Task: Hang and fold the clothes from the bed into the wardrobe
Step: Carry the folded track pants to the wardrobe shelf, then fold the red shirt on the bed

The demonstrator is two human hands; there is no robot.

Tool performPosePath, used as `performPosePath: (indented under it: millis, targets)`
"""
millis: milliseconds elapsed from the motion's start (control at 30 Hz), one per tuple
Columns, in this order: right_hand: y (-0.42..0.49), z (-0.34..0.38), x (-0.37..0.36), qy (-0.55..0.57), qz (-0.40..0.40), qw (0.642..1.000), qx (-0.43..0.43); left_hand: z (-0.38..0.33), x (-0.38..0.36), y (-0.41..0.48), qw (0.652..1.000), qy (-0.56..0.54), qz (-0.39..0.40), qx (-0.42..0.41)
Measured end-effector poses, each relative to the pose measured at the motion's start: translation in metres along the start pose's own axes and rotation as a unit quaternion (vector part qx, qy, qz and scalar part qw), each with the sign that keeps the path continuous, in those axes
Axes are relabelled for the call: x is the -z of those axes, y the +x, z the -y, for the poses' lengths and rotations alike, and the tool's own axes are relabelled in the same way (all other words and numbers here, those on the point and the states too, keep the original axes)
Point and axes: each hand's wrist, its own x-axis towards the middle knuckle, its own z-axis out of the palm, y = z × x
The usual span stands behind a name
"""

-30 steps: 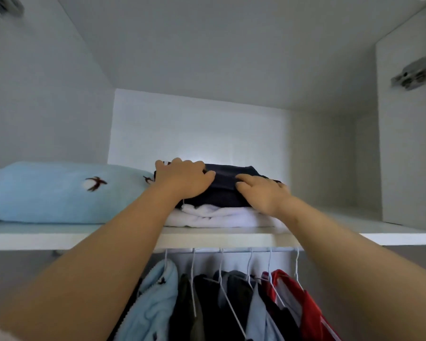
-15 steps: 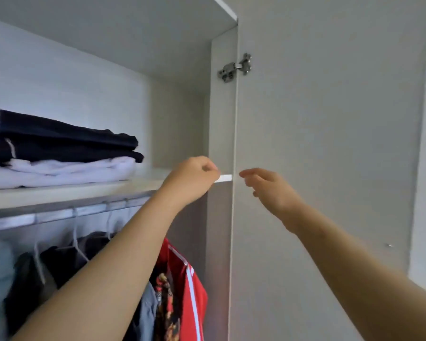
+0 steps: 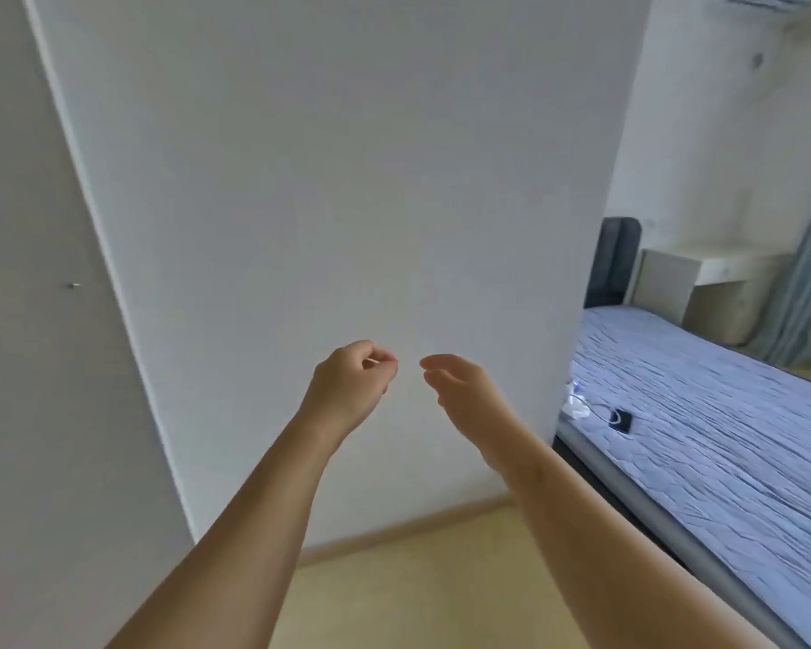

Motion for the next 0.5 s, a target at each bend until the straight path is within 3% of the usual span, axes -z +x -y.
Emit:
performPosePath:
  millis: [233,500]
  targets:
    - [-0.049,-0.166,0.155,-0.031,-0.114,0.979,-0.169,-0.004,-0.235,-0.022,0.983,-0.075,0.156,0.068]
    - [-0.140,-0.301,0.281,0.006,-0.235,0.909,-0.343,-0.015,-0.425,-0.071,0.930,-0.072,0.344,0.107]
